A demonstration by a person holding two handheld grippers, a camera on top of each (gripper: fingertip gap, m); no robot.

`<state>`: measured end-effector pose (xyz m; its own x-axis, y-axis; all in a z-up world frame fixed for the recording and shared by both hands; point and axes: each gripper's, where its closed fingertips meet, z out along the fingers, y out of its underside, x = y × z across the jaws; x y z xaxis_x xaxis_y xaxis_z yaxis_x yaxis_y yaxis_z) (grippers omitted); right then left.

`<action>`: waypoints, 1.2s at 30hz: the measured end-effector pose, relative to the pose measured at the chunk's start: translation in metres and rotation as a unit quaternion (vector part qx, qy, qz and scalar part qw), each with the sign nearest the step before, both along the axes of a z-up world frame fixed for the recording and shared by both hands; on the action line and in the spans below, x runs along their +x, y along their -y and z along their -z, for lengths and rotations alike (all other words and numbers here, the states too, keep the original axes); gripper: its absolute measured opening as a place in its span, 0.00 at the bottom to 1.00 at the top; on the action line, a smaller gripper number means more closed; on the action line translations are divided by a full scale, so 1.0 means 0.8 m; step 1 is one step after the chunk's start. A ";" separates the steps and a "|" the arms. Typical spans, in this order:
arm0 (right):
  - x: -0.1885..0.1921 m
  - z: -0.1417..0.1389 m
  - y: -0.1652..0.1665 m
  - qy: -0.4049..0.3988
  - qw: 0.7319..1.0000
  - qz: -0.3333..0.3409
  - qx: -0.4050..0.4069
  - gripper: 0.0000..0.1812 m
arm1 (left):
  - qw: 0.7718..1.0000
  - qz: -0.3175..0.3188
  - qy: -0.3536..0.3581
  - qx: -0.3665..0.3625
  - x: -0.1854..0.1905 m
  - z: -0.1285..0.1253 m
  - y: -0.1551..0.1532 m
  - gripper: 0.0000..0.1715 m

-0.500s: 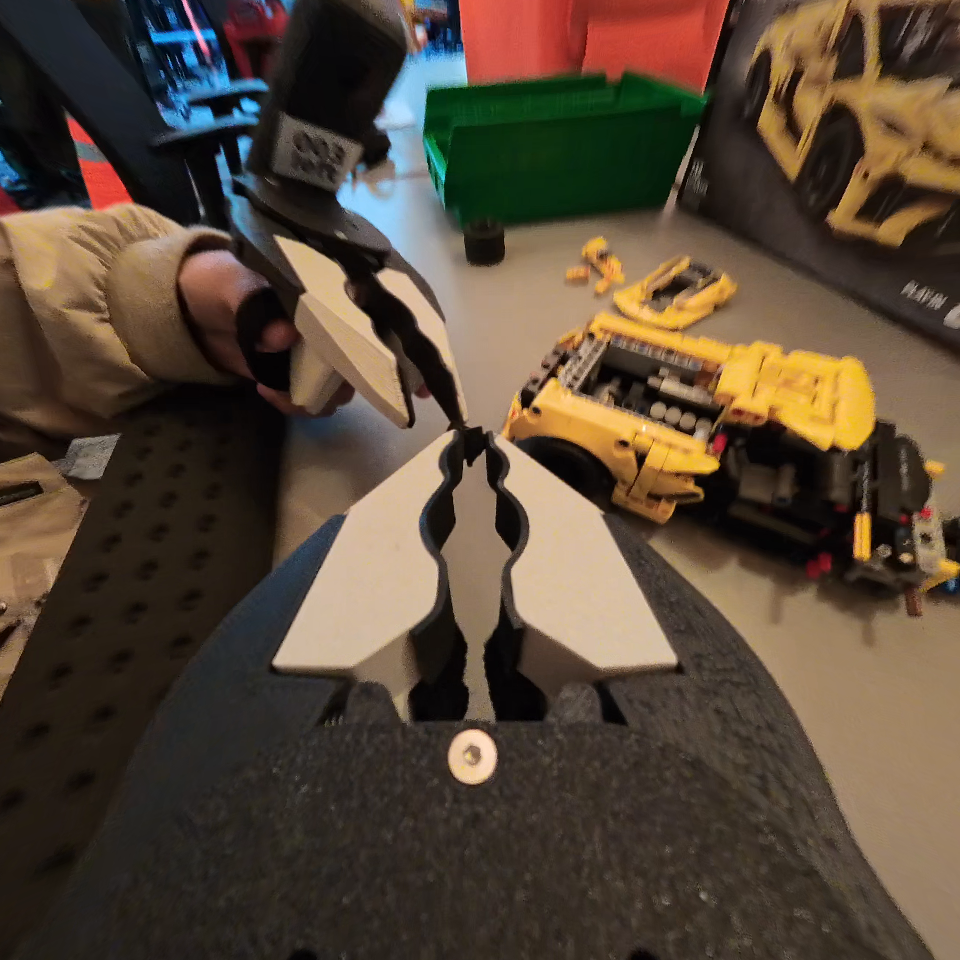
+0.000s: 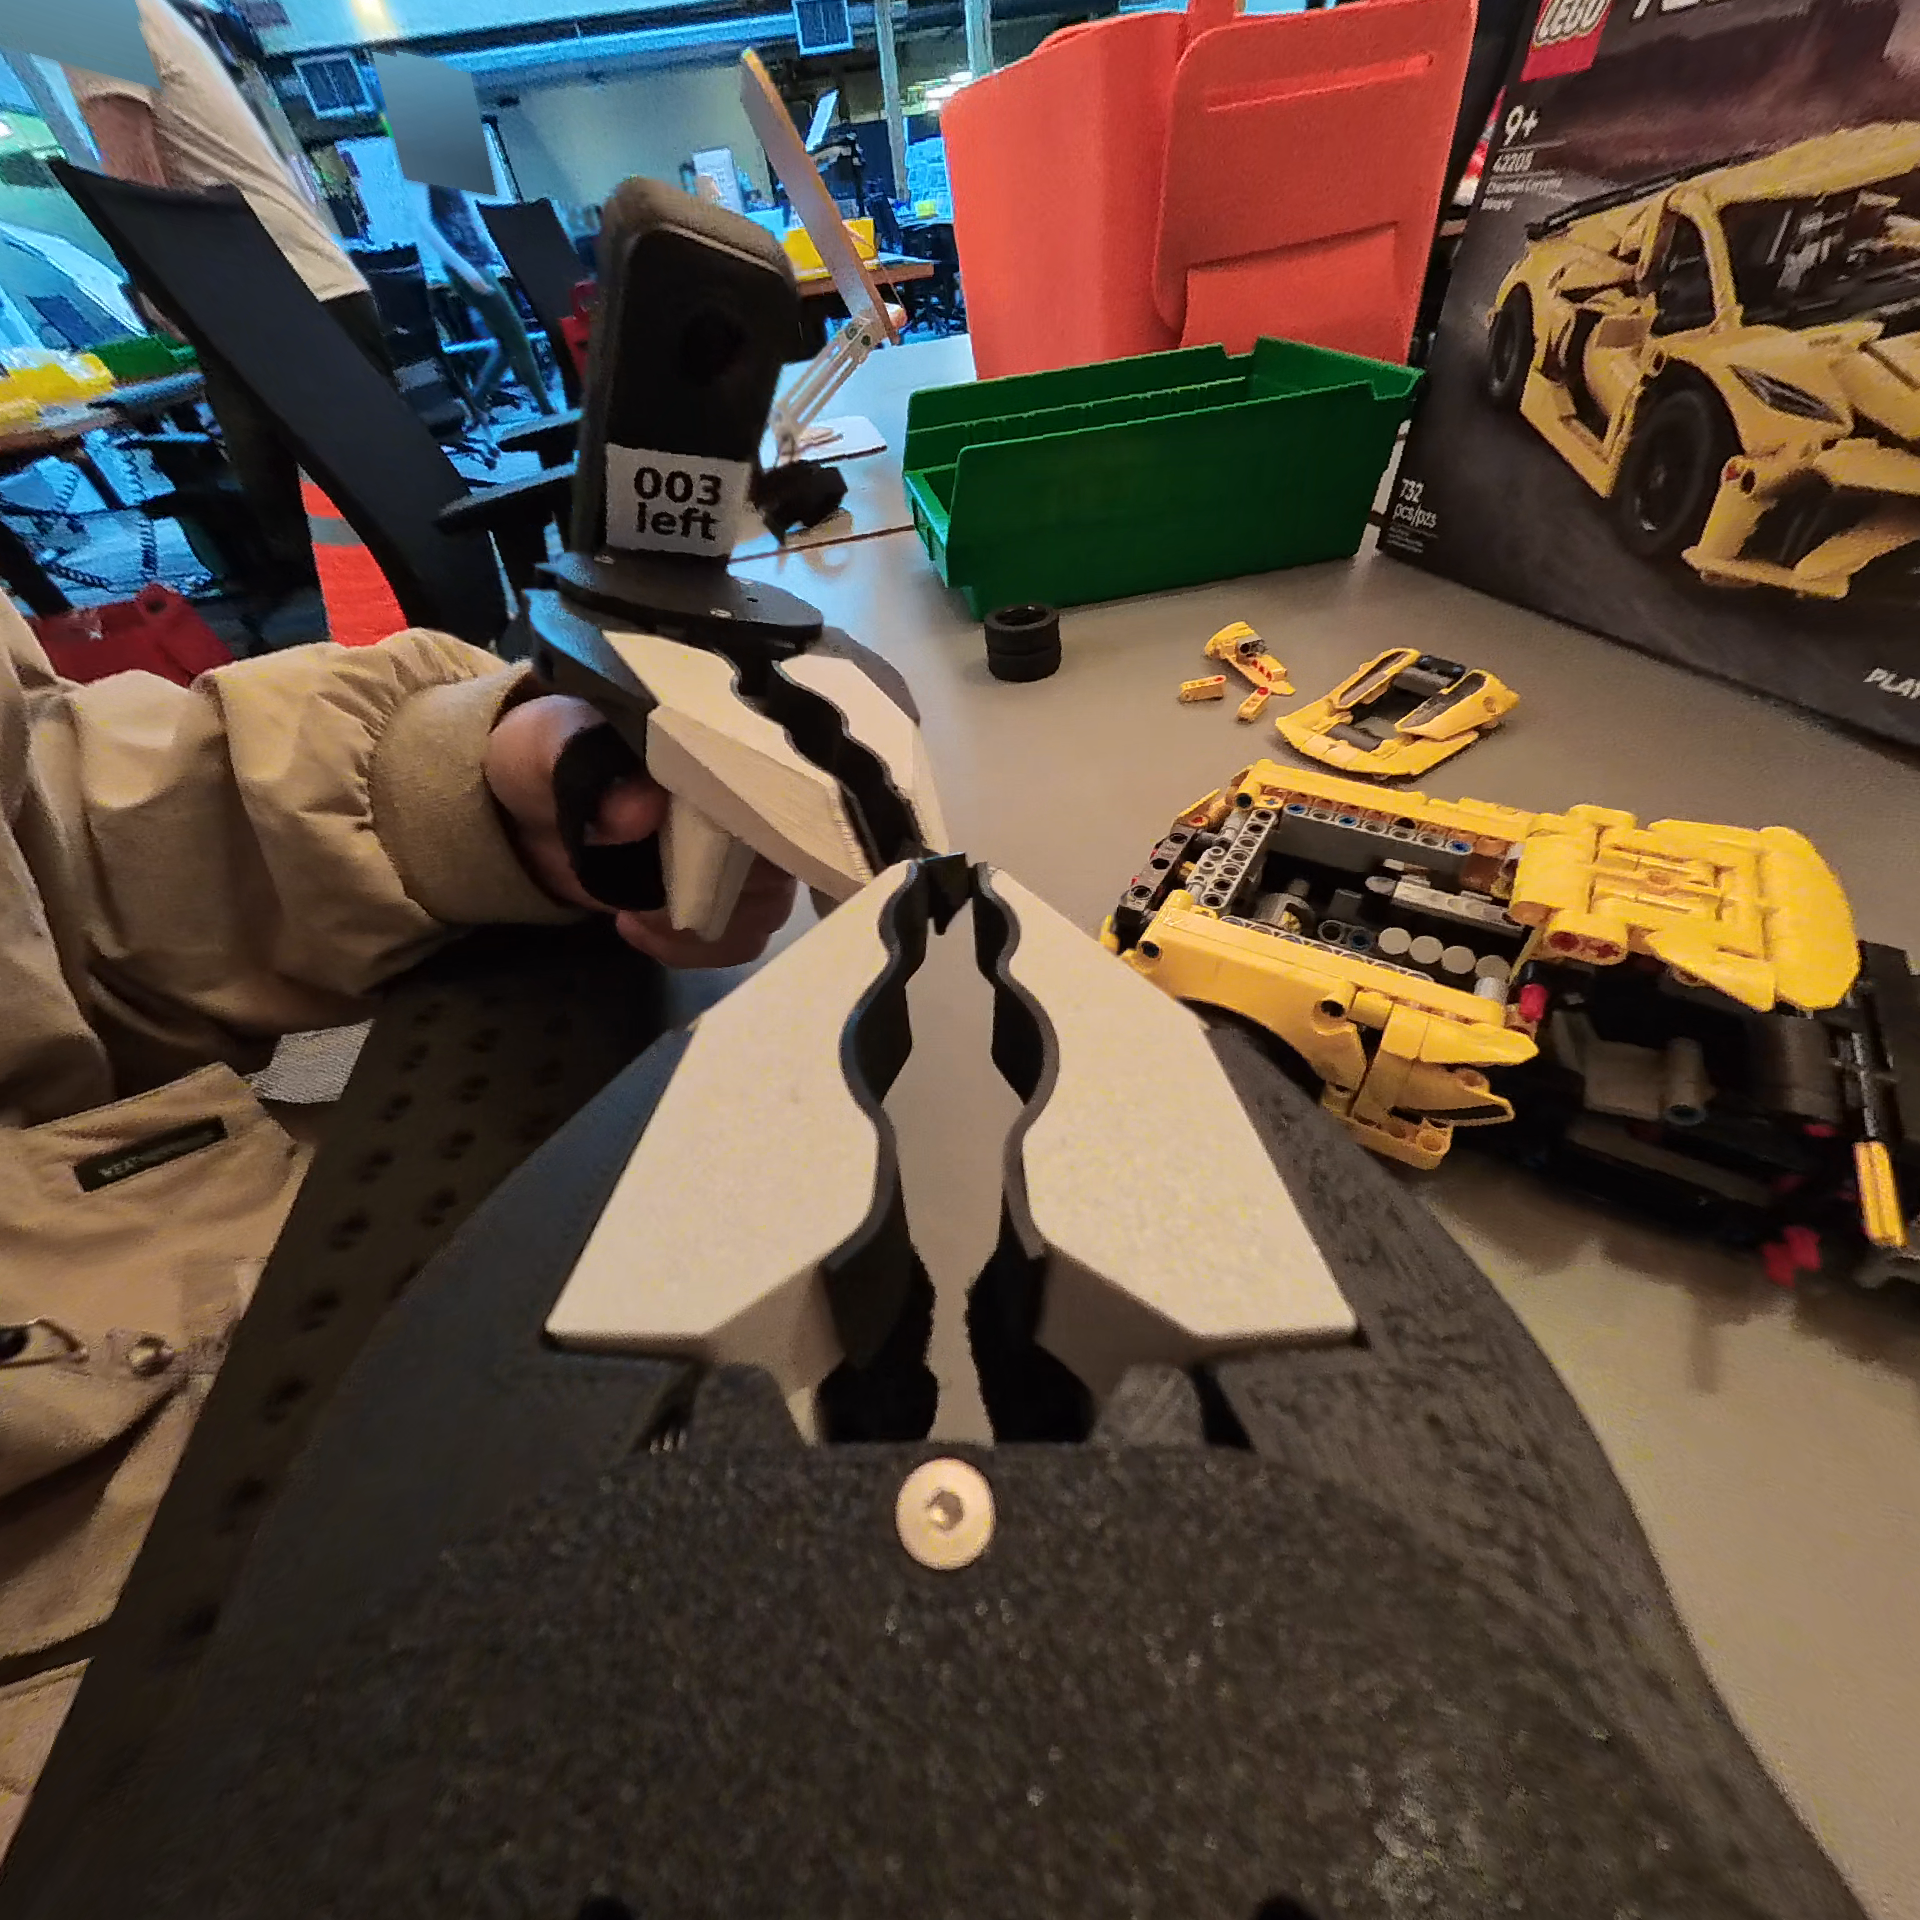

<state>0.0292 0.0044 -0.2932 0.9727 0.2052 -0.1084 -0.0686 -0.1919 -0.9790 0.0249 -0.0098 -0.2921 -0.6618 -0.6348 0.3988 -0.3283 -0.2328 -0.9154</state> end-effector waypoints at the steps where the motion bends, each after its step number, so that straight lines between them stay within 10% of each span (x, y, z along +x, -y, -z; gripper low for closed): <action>1: 0.000 0.000 0.000 -0.003 1.000 -0.002 0.001 0.04 | 1.000 -0.005 0.009 0.011 0.000 0.000 0.000 0.05; 18: -0.008 -0.010 0.004 -0.138 0.988 -0.070 0.019 0.06 | 0.994 -0.044 0.085 0.047 0.001 -0.017 -0.015 0.02; 27: -0.014 -0.025 0.013 -0.337 0.927 -0.167 0.013 0.09 | 0.987 -0.072 0.128 0.058 -0.001 -0.033 -0.019 0.02; 36: -0.007 -0.021 0.011 -0.248 0.960 -0.127 0.018 0.04 | 0.986 -0.053 0.125 0.095 -0.003 -0.022 -0.005 0.02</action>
<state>0.0238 -0.0045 -0.2764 0.7212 0.4402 -0.5349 -0.4844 -0.2315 -0.8437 0.0225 -0.0058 -0.2747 -0.6508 -0.7528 0.0988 -0.0695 -0.0706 -0.9951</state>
